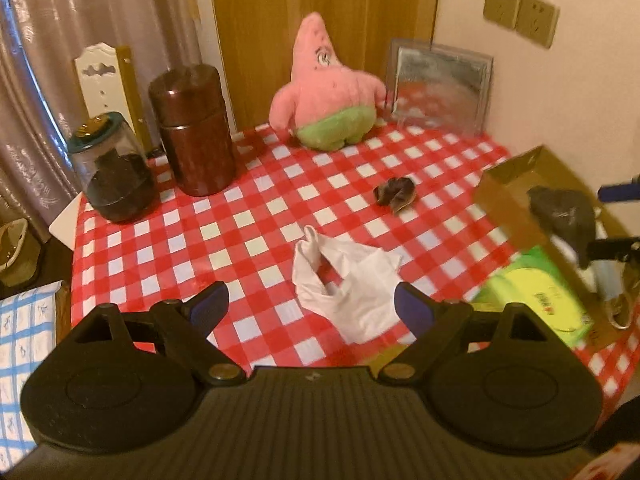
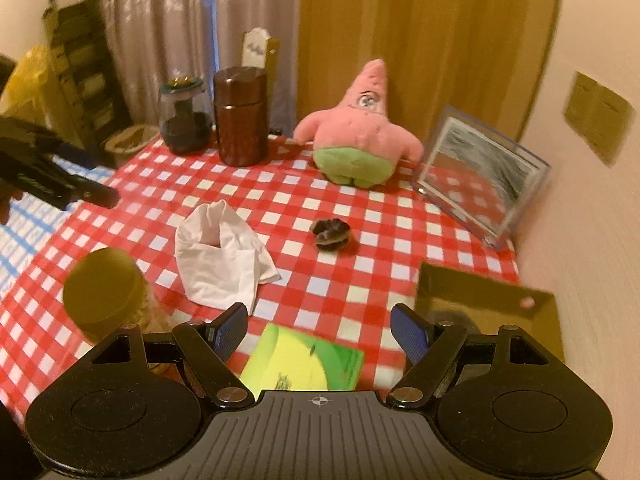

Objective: Organize soft objects
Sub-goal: 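Move both tools toward the white tissue and brown scrunchie on the table, then grasp the white tissue with the left gripper while the right gripper grasps the brown scrunchie, then carry the tissue and scrunchie over the cardboard tray with both tools, then lower the tissue and scrunchie into the tray and open both grippers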

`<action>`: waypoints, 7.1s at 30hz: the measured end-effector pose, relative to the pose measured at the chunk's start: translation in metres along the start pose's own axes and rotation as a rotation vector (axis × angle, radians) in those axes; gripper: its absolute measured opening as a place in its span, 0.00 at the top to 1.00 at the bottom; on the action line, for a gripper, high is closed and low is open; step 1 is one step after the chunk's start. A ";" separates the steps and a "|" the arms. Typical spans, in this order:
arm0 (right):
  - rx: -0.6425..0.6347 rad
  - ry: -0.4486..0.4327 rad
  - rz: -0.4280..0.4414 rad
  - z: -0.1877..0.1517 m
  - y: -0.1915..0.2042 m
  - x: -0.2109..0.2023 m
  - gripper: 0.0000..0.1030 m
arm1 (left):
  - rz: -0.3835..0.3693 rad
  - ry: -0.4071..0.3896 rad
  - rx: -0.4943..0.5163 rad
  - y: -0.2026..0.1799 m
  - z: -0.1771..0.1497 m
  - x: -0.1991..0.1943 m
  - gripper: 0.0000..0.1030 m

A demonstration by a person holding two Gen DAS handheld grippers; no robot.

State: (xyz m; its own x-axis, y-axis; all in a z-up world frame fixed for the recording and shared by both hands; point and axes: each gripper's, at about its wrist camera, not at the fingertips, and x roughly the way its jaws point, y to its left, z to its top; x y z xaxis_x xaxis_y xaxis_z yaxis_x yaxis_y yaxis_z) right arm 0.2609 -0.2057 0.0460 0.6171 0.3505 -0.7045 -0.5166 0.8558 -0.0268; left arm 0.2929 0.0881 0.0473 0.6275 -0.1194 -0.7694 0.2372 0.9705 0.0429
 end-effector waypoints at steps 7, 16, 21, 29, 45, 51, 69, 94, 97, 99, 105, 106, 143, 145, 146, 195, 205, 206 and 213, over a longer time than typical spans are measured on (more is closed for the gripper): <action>-0.098 0.031 0.026 0.026 -0.005 0.050 0.24 | -0.115 0.095 0.064 0.017 0.012 0.065 0.14; -0.169 0.092 0.061 0.040 -0.008 0.109 0.24 | -0.204 0.194 0.151 0.013 0.014 0.131 0.13; -0.161 0.116 0.080 0.045 -0.012 0.133 0.24 | -0.229 0.232 0.199 0.007 0.014 0.157 0.12; -0.156 0.135 0.066 0.052 -0.017 0.162 0.24 | -0.232 0.252 0.283 -0.013 0.011 0.190 0.14; -0.106 0.144 0.034 0.053 -0.027 0.188 0.24 | -0.216 0.234 0.357 -0.036 0.011 0.203 0.92; -0.091 0.142 0.037 0.055 -0.029 0.193 0.24 | -0.188 0.193 0.321 -0.027 0.018 0.193 0.96; 0.071 0.204 0.034 0.076 -0.046 0.263 0.25 | -0.136 0.034 0.034 0.032 0.053 0.166 0.96; 0.106 0.112 0.032 0.083 -0.023 0.182 0.90 | -0.132 -0.013 -0.012 0.022 0.064 0.097 0.97; 0.115 0.095 0.036 0.080 -0.016 0.151 0.90 | -0.123 -0.026 -0.005 0.012 0.066 0.070 0.97; 0.136 0.086 0.042 0.077 -0.013 0.131 0.90 | -0.120 -0.033 -0.010 0.006 0.065 0.052 0.97; 0.169 0.027 0.052 0.064 -0.003 0.062 0.90 | -0.116 -0.071 -0.046 -0.015 0.059 -0.005 0.97; 0.174 0.009 0.046 0.062 -0.001 0.050 0.90 | -0.117 -0.076 -0.053 -0.018 0.058 -0.014 0.97; 0.368 -0.149 -0.034 -0.099 -0.002 -0.144 0.90 | -0.187 -0.158 -0.141 -0.166 -0.042 -0.135 0.97; 0.377 -0.150 -0.052 -0.109 -0.006 -0.148 0.90 | -0.193 -0.157 -0.138 -0.173 -0.045 -0.134 0.97; 0.382 -0.146 -0.062 -0.114 -0.008 -0.149 0.90 | -0.193 -0.155 -0.132 -0.176 -0.047 -0.134 0.97; 0.511 -0.016 -0.237 -0.199 -0.082 -0.148 0.90 | -0.440 -0.044 -0.044 -0.315 -0.018 -0.053 0.97; 0.503 -0.019 -0.236 -0.198 -0.088 -0.143 0.90 | -0.443 -0.033 -0.021 -0.323 -0.011 -0.036 0.97; 0.500 -0.022 -0.234 -0.198 -0.089 -0.143 0.90 | -0.443 -0.030 -0.022 -0.324 -0.009 -0.033 0.97; 0.470 -0.012 -0.234 -0.191 -0.099 -0.129 0.90 | -0.454 0.000 -0.047 -0.324 -0.004 -0.004 0.97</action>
State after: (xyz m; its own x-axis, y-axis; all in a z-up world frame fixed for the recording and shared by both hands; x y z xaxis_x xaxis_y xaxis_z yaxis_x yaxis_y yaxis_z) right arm 0.1190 -0.4086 0.0036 0.6926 0.1311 -0.7094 -0.0437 0.9892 0.1401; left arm 0.2106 -0.2255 0.0339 0.4681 -0.5347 -0.7036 0.4546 0.8285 -0.3271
